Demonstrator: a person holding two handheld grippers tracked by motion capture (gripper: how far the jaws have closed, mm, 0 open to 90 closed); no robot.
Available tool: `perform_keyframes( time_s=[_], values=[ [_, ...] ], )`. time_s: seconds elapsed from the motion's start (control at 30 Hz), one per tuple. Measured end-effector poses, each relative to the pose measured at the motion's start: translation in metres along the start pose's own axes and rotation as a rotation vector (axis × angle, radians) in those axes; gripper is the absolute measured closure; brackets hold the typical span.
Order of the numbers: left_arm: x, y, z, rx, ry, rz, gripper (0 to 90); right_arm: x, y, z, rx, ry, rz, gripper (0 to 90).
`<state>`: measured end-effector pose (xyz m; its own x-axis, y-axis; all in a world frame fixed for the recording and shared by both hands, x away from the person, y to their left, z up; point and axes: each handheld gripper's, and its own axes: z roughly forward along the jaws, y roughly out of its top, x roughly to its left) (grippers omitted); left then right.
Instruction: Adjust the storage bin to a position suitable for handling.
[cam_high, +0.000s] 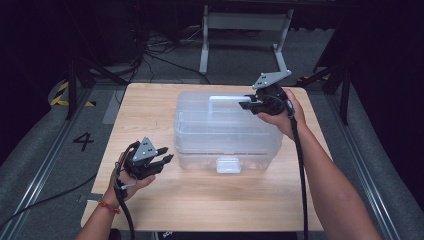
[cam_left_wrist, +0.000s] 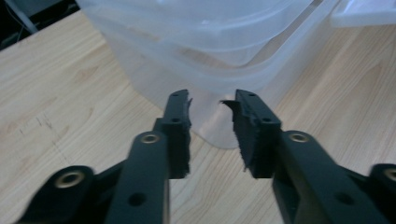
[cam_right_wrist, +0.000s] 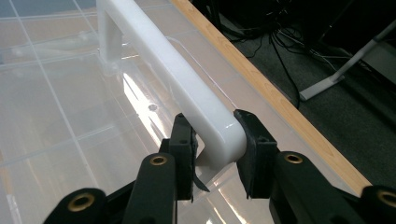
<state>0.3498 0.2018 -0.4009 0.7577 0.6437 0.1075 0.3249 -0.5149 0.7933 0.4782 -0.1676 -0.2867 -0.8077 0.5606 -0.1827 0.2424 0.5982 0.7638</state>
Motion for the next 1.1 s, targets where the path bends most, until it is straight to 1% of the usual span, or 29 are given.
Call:
perform_keyframes(
  time_s=[0.03, 0.07, 0.1, 0.13, 0.17, 0.2, 0.27, 0.3, 0.37, 0.4, 0.47, 0.53, 0.6, 0.67, 0.7, 0.73, 0.77, 0.83, 0.9, 0.93, 1.0, 1.03, 1.07, 1.1],
  values=[
    [-0.001, 0.003, 0.001, 0.001, -0.004, 0.002, 75.3, -0.001, 0.001, 0.000, 0.005, -0.001, 0.007, 70.4],
    [-0.002, 0.005, 0.001, 0.003, -0.003, 0.002, 75.3, -0.001, 0.001, 0.000, 0.005, -0.001, 0.007, 70.4],
    [-0.003, 0.007, 0.001, -0.002, -0.008, -0.001, 77.8, -0.001, 0.002, 0.000, 0.007, -0.001, 0.008, 70.4],
    [-0.003, 0.009, 0.001, -0.017, -0.008, -0.006, 78.9, -0.001, 0.002, 0.000, 0.008, -0.001, 0.009, 70.4],
    [-0.003, 0.011, 0.000, -0.038, -0.014, -0.020, 82.8, -0.001, 0.003, 0.000, 0.010, -0.002, 0.009, 70.3],
    [-0.003, 0.012, 0.000, -0.045, -0.020, -0.025, 84.2, -0.001, 0.003, 0.000, 0.012, -0.001, 0.010, 70.4],
    [-0.001, 0.014, 0.003, -0.031, -0.015, -0.023, 86.0, -0.002, 0.004, 0.000, 0.012, -0.003, 0.010, 70.3],
    [-0.001, 0.015, 0.004, -0.026, -0.007, -0.029, 86.6, -0.002, 0.004, 0.000, 0.015, -0.003, 0.008, 70.4],
    [0.000, 0.016, 0.006, -0.017, -0.021, -0.028, 86.7, -0.002, 0.004, 0.000, 0.014, -0.006, 0.007, 70.3],
    [-0.001, 0.016, 0.007, -0.022, -0.014, -0.024, 86.8, -0.001, 0.004, -0.001, 0.014, -0.007, 0.007, 70.3],
    [0.000, 0.017, 0.009, -0.019, -0.023, -0.031, 86.8, -0.001, 0.004, -0.001, 0.014, -0.008, 0.007, 70.3],
    [0.000, 0.018, 0.009, -0.025, -0.010, -0.023, 86.9, -0.002, 0.004, -0.001, 0.013, -0.008, 0.013, 70.2],
    [0.002, 0.018, 0.008, -0.034, -0.024, -0.035, 87.2, -0.002, 0.003, 0.000, 0.012, -0.007, 0.021, 70.1],
    [0.003, 0.017, 0.008, -0.033, -0.016, -0.033, 87.5, -0.003, 0.003, -0.001, 0.012, -0.003, 0.026, 70.0],
    [0.003, 0.017, 0.008, -0.038, -0.017, -0.033, 87.5, -0.003, 0.003, -0.001, 0.013, -0.005, 0.025, 69.3],
    [0.003, 0.016, 0.008, -0.043, -0.020, -0.040, 87.6, -0.003, 0.003, -0.002, 0.003, -0.004, 0.030, 67.7],
    [0.004, 0.017, 0.007, -0.044, -0.017, -0.035, 87.7, -0.003, 0.003, -0.003, -0.003, -0.005, 0.033, 66.3],
    [0.004, 0.018, 0.007, -0.053, -0.014, -0.034, 88.0, -0.003, 0.004, -0.006, -0.012, -0.007, 0.034, 67.0],
    [0.004, 0.019, 0.005, -0.050, -0.012, -0.030, 88.1, -0.004, 0.004, -0.007, -0.011, -0.014, 0.034, 67.6],
    [0.004, 0.021, 0.004, -0.057, -0.010, -0.030, 88.1, -0.005, 0.004, -0.008, -0.013, -0.022, 0.037, 66.4],
    [0.004, 0.022, 0.002, -0.053, -0.006, -0.024, 88.1, -0.006, 0.003, -0.010, -0.020, -0.026, 0.044, 65.6],
    [0.005, 0.023, 0.001, -0.050, -0.001, -0.010, 88.1, -0.007, 0.003, -0.010, -0.026, -0.024, 0.048, 65.6],
    [0.005, 0.023, 0.001, -0.050, -0.002, -0.013, 88.2, -0.007, 0.003, -0.011, -0.028, -0.029, 0.049, 65.2],
    [0.006, 0.024, 0.000, -0.047, 0.000, -0.005, 88.5, -0.007, 0.003, -0.011, -0.027, -0.034, 0.049, 64.2]
  ],
)
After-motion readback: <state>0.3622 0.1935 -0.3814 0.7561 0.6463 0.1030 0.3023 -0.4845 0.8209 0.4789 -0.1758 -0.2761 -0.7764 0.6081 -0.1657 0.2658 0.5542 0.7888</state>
